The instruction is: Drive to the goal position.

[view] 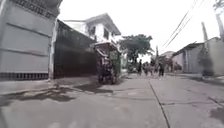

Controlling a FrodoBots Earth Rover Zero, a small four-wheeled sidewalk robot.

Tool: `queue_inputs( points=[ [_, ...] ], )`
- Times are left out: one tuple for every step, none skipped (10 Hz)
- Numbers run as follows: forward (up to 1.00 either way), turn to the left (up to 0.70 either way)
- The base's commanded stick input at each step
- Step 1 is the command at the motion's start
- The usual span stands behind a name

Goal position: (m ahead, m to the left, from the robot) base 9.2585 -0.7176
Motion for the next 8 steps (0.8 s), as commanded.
queue_inputs(
  points=[
    [0.70,-0.35],
    [0.70,-0.35],
    [0.70,-0.35],
    [0.70,-0.20],
    [0.70,-0.07],
    [0.70,-0.03],
    [0.70,-0.03],
    [0.70,-0.03]
  ],
)
